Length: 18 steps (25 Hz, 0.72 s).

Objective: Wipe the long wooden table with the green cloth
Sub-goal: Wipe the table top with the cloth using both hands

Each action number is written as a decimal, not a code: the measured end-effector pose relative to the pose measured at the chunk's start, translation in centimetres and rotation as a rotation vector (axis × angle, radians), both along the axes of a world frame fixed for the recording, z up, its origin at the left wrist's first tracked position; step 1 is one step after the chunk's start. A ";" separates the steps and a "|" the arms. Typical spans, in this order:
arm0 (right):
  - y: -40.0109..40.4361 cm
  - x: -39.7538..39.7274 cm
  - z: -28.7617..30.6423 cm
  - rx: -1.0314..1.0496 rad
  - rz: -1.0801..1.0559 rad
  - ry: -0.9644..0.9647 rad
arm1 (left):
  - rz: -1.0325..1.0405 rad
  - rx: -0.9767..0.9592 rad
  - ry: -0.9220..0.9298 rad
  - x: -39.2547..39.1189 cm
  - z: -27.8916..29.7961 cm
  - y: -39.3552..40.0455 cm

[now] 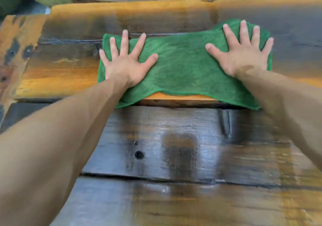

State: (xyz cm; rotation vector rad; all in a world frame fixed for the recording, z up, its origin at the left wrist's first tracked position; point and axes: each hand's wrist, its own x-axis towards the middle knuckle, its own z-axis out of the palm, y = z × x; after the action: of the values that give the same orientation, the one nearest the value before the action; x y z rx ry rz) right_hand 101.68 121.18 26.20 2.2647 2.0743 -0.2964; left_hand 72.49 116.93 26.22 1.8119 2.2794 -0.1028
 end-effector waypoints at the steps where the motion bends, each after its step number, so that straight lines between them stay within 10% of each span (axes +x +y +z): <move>1: 2.0 0.0 0.0 0.006 -0.002 0.001 | 0.006 0.013 -0.007 -0.1 0.0 2.0; 18: 17.4 1.0 -0.6 0.081 -0.025 -0.001 | -0.034 0.353 0.131 2.0 -0.7 18.7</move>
State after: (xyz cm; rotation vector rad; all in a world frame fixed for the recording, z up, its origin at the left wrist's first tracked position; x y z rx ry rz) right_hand 102.72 138.61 25.64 2.3372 2.0955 -0.2169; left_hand 74.51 135.60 25.50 2.0670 2.4844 0.1929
